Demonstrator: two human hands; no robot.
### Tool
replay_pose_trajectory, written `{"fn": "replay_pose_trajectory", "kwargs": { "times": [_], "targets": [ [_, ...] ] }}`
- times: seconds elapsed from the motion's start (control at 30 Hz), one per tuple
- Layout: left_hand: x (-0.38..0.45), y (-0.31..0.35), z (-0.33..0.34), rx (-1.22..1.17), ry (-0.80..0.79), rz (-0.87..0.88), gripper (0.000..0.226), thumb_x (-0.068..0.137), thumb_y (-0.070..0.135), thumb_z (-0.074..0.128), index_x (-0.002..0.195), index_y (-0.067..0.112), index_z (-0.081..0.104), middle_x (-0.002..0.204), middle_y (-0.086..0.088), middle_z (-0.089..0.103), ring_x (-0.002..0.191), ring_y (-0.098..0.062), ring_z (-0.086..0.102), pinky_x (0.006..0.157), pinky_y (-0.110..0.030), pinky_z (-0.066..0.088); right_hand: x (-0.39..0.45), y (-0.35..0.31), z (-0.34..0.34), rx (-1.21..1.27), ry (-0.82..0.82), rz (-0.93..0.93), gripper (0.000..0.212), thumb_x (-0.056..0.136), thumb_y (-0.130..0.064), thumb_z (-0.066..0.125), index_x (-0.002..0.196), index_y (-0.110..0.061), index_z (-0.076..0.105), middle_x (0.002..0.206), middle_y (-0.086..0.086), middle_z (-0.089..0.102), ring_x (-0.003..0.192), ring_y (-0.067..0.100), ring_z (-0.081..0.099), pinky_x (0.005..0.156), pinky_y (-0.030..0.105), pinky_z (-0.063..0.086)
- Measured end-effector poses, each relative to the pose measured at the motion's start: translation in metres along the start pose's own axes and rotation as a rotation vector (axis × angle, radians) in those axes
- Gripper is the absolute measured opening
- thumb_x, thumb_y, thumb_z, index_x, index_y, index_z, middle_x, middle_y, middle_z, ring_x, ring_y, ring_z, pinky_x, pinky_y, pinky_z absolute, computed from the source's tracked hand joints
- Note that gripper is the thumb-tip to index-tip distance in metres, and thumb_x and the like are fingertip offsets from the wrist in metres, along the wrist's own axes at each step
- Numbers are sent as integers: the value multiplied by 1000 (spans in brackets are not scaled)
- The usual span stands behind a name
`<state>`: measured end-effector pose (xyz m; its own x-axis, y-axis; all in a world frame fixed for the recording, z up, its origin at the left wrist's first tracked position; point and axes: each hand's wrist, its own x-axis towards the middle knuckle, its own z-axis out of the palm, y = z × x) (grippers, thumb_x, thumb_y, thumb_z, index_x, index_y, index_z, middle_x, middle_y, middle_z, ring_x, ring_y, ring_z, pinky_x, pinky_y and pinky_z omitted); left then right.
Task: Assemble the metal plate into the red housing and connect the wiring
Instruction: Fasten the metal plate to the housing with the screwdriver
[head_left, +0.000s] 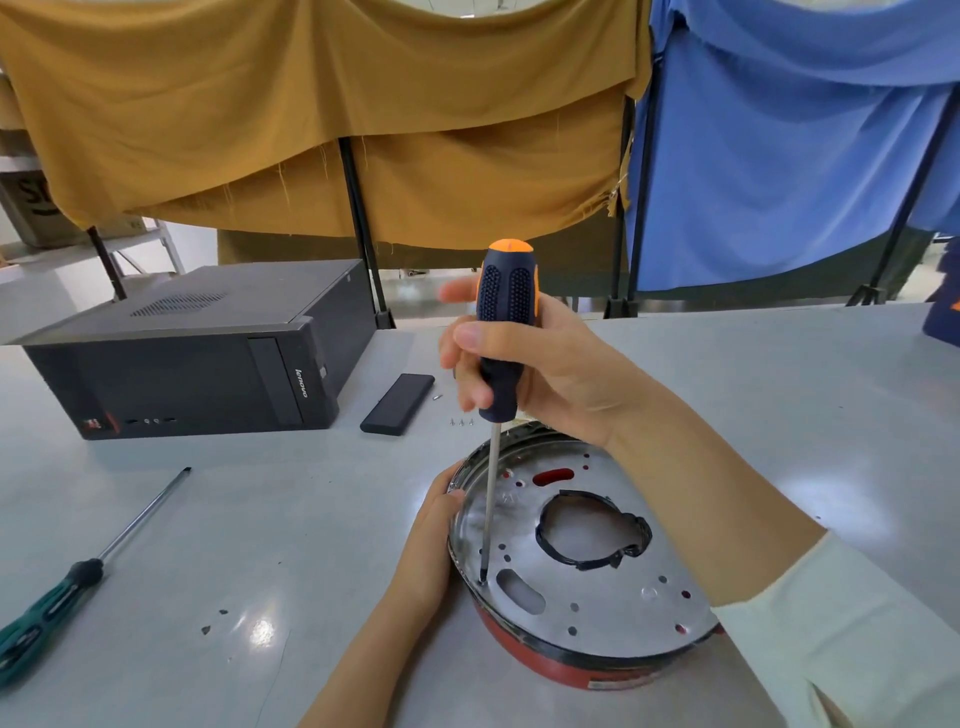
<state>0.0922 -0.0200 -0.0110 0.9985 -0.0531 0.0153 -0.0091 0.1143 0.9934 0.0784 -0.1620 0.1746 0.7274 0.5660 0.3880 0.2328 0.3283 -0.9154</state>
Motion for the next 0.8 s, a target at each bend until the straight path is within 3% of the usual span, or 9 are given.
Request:
{"fn": "replay_pose_trajectory", "kwargs": {
  "times": [0.13,0.23,0.33,0.47,0.53,0.6,0.67,0.73,0.8],
  "targets": [
    [-3,10,8,37,4,-32,43,99,9,41,90,35,75,97,4,76,89,-13,72,73,-21,54,6,12,17,-249,353,-78,10,91,-12,60,86,-14,51,57,1,45,46,14,43,51,26,42],
    [-10,8,7,3,53,-36,22,92,28,51,105,34,67,106,4,73,92,-12,67,81,-29,53,4,19,27,-340,536,-160,14,89,-19,63,88,-14,50,59,1,48,46,10,46,43,18,39],
    [-18,9,4,-61,13,-11,28,92,31,52,119,32,61,111,8,70,102,-12,65,92,-37,50,0,13,26,-354,510,-109,15,88,-18,64,92,-11,51,60,4,50,47,12,48,44,18,40],
    [-13,24,10,96,10,-48,29,104,18,40,101,25,68,102,-1,76,100,-17,70,92,-38,52,-4,8,21,-342,415,-92,14,90,-14,62,89,-14,48,57,2,49,50,15,48,47,18,41],
    [-15,23,11,52,-44,-38,28,101,33,43,108,20,67,107,-1,75,105,-17,69,92,-37,54,-6,8,21,-349,379,-101,15,91,-14,62,91,-13,47,56,1,49,49,14,47,47,18,42],
    [-22,24,6,-62,-141,-59,45,93,51,39,117,23,64,109,7,75,104,-8,69,86,-26,55,-7,8,21,-340,372,-101,15,91,-15,61,89,-15,46,55,-2,48,49,14,47,47,17,41],
    [-19,23,0,-84,-205,-84,55,101,51,25,130,21,60,124,-1,69,119,-16,63,100,-35,46,-8,8,20,-318,374,-103,16,91,-15,61,87,-17,47,53,-3,48,50,14,46,47,17,41],
    [-12,26,-4,61,-125,-85,47,107,40,28,130,16,60,128,-7,66,121,-23,61,104,-41,44,-9,8,19,-307,370,-108,16,91,-15,62,86,-18,47,53,-3,48,50,14,46,47,17,41],
    [-3,27,-10,282,34,-102,31,105,29,40,117,10,62,112,-6,69,99,-24,65,84,-30,55,-9,8,19,-311,358,-116,16,91,-15,61,85,-18,47,53,-3,49,50,13,47,47,17,41]
  ]
}}
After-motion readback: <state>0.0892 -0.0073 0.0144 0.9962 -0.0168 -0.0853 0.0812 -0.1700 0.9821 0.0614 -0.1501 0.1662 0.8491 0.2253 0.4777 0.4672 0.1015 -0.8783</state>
